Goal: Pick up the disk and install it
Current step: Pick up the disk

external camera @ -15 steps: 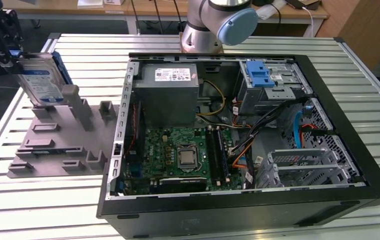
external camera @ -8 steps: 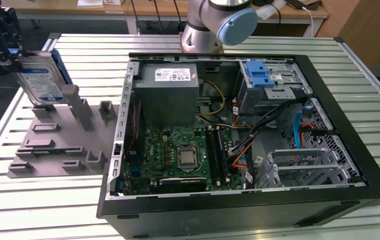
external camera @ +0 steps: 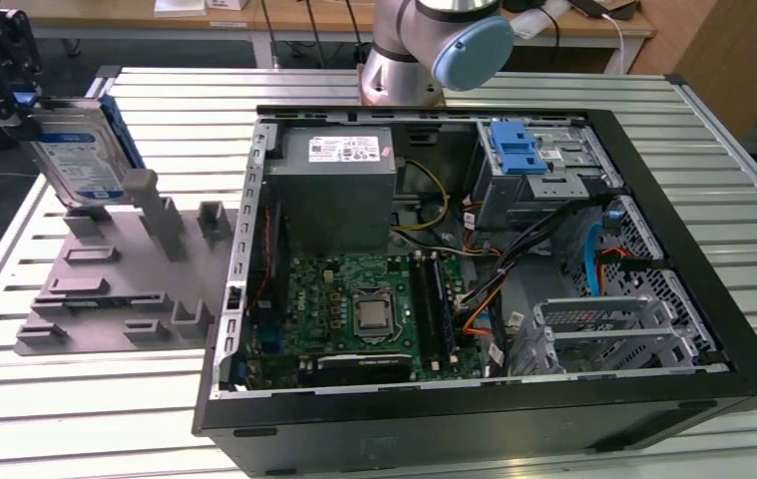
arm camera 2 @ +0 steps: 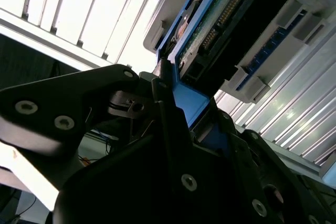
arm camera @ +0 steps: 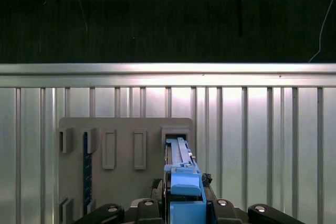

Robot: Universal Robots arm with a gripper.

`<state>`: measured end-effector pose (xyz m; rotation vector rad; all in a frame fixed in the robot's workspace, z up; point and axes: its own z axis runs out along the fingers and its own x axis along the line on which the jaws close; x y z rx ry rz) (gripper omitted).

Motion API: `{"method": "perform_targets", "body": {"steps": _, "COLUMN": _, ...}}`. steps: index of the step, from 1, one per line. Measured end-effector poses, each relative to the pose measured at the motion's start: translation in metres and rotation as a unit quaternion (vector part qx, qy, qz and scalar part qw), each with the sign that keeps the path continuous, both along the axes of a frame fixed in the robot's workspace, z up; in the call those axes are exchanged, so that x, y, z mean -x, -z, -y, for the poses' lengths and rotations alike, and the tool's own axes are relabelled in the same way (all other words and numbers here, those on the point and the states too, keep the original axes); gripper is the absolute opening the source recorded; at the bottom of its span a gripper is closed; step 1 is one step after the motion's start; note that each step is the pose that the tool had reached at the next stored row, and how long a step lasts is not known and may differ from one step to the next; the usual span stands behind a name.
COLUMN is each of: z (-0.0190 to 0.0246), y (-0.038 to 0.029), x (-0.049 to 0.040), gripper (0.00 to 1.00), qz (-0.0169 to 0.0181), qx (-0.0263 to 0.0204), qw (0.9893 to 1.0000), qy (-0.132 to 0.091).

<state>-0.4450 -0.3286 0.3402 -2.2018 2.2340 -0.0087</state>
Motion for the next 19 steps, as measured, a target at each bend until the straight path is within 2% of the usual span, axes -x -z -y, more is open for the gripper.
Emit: {"method": "perform_targets", "body": {"steps": 19, "z": 0.0000, "y": -0.0083, "x": 0.0000, "gripper": 0.36, "qz": 0.0000, "qx": 0.0000, "qw": 1.0000, "qy": 0.000}}
